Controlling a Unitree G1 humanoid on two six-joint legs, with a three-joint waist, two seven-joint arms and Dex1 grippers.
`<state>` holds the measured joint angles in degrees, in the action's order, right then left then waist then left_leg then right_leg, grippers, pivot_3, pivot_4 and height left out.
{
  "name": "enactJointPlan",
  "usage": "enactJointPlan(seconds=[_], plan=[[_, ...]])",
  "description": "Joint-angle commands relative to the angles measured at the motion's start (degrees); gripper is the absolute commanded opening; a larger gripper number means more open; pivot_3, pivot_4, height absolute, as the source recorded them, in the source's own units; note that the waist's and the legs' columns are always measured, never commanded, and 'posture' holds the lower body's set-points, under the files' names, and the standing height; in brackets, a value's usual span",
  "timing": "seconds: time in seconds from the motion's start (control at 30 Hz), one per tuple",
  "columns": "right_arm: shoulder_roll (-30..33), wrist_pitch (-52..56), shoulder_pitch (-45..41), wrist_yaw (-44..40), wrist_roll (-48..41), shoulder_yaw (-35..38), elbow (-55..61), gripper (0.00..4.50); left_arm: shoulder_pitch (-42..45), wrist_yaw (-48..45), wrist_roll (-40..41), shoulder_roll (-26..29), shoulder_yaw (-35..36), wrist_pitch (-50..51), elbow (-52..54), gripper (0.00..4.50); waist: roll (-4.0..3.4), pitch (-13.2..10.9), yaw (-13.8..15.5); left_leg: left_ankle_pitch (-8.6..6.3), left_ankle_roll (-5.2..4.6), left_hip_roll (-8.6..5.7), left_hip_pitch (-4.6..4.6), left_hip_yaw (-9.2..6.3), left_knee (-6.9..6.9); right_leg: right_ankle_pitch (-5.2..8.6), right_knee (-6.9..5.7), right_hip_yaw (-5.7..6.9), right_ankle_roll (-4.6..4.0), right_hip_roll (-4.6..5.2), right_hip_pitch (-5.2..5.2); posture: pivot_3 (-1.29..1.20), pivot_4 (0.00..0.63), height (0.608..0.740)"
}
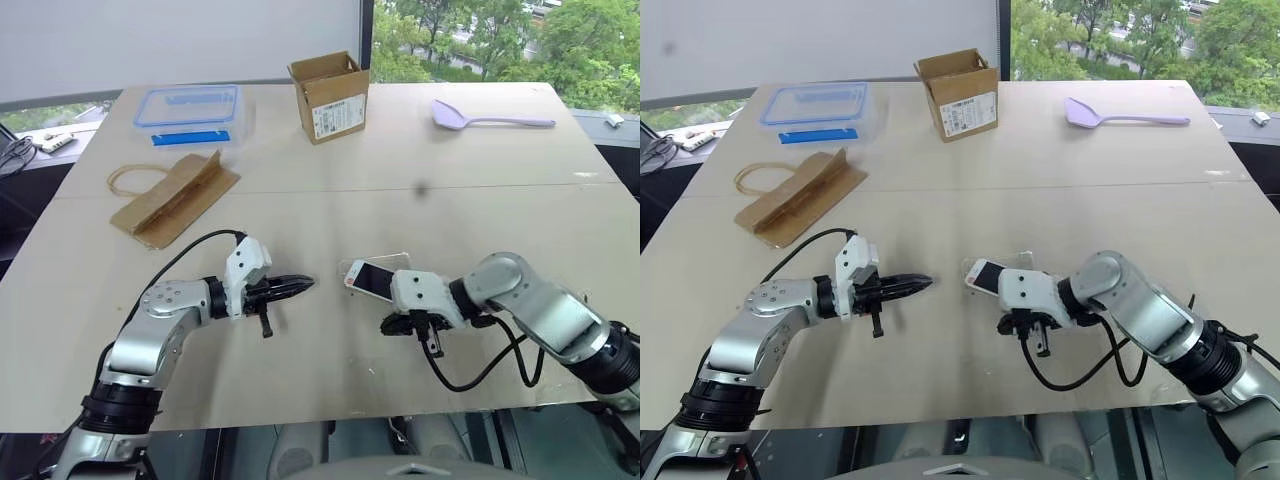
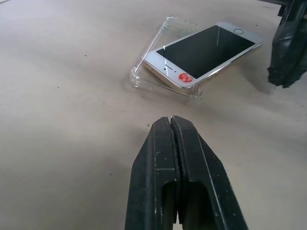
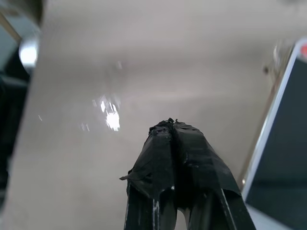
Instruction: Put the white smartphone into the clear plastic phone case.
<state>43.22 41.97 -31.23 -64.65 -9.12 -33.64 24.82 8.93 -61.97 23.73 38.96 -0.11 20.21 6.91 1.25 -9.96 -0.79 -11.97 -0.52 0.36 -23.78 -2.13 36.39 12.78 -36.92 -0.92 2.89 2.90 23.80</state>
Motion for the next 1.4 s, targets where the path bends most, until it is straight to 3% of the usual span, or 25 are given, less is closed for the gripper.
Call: enactJointPlan(seconds=[0.03,0.43,1.13,1.3,1.4], plan=[[1.8,-0.9,-1.8,0.3,2.9,0.4,1.5,0.05,-0.1,0.4,0.8,0.3,0.8,0.3,2.7,0.00,0.00,0.0,0.0,0.00,0.00,0.00,0.00,0.01,0.00,0.00,0.00,-0.01,0.00,0.00,0.00,0.00,0.150,0.740],[5.1,-0.2,-2.6,1.5,5.8,3.7,0.3,0.05,0.7,0.1,0.5,0.0,0.5,-0.1,1.7,0.00,0.00,0.0,0.0,0.00,0.00,0.00,0.01,0.01,0.01,-0.01,0.00,0.00,0.01,-0.01,0.00,0.00,0.150,0.740],[2.5,-4.7,-4.0,3.0,9.5,5.5,-8.2,0.05,1.5,0.8,0.8,-0.1,0.2,1.0,2.8,0.00,0.00,0.0,0.0,0.00,0.00,-0.02,0.01,0.04,0.03,-0.04,-0.01,-0.02,0.04,-0.01,-0.01,0.00,0.150,0.740],[0.5,-0.5,-2.7,-2.0,-2.3,11.7,-2.8,0.05,1.0,-0.6,2.7,0.0,0.8,1.8,3.8,0.00,0.00,0.0,0.0,0.00,0.00,-0.02,0.00,0.02,0.03,-0.06,-0.02,-0.02,0.07,-0.02,0.00,0.00,0.150,0.740],[-3.3,2.5,-2.9,-0.5,-7.6,15.8,-2.1,0.05,0.4,-2.0,5.8,0.4,1.3,3.9,6.2,0.00,0.00,0.0,-0.1,0.00,0.00,0.01,0.00,0.00,0.03,-0.06,-0.04,-0.02,0.08,-0.03,-0.02,0.00,0.150,0.740]])
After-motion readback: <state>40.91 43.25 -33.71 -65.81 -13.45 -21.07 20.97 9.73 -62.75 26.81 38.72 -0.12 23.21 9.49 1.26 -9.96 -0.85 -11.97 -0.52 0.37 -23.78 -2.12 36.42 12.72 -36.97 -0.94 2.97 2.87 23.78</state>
